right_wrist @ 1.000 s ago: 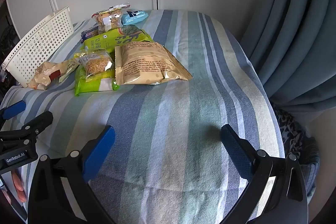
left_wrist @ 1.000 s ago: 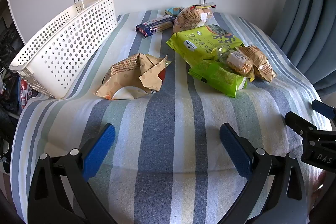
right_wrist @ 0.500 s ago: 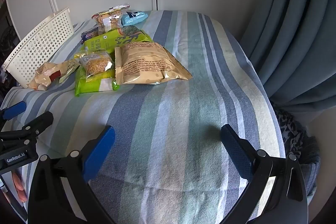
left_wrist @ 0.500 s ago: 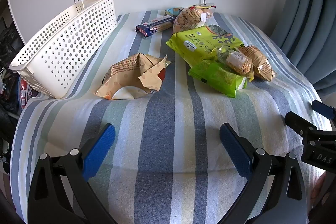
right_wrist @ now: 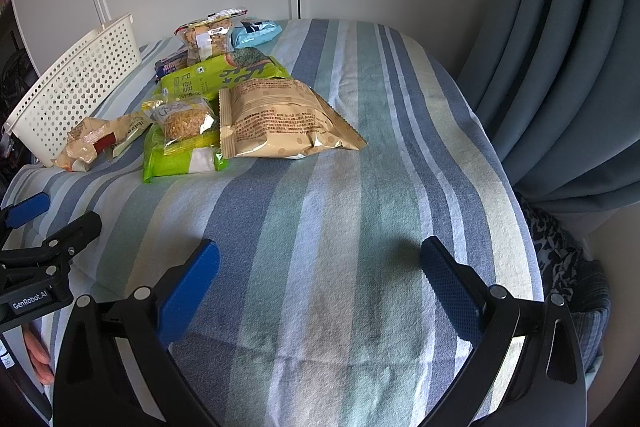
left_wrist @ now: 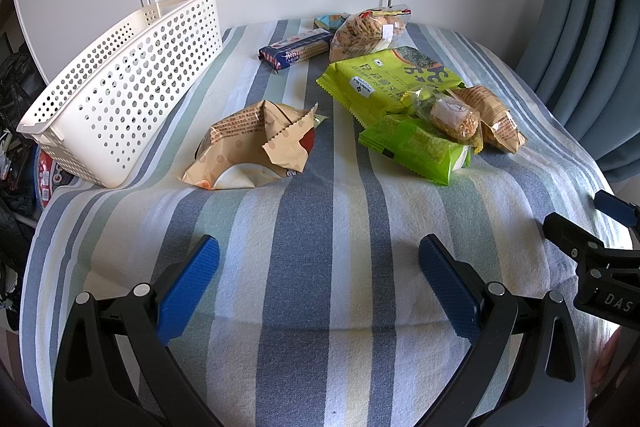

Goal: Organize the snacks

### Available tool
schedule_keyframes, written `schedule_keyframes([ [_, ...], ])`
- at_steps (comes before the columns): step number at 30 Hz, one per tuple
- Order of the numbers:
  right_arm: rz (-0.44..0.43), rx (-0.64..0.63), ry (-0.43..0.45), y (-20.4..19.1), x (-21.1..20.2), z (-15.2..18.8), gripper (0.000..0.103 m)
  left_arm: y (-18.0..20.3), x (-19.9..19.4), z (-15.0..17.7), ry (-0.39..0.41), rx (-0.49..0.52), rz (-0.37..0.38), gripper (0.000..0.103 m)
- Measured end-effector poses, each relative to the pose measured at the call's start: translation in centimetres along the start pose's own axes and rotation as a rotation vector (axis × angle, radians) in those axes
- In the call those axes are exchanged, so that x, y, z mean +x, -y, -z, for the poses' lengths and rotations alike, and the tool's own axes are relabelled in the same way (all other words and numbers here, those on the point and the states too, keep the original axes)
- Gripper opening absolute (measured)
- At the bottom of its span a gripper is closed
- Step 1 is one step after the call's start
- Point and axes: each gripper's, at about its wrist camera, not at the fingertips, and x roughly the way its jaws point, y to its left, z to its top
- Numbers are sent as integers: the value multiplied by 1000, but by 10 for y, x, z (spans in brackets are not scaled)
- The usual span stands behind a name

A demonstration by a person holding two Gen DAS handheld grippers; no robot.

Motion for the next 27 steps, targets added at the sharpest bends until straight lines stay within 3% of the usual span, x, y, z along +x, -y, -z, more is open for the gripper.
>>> schedule_keyframes([
  [27, 6, 3, 11, 1, -2, 1, 98, 1, 0, 0, 0, 0, 0, 101],
])
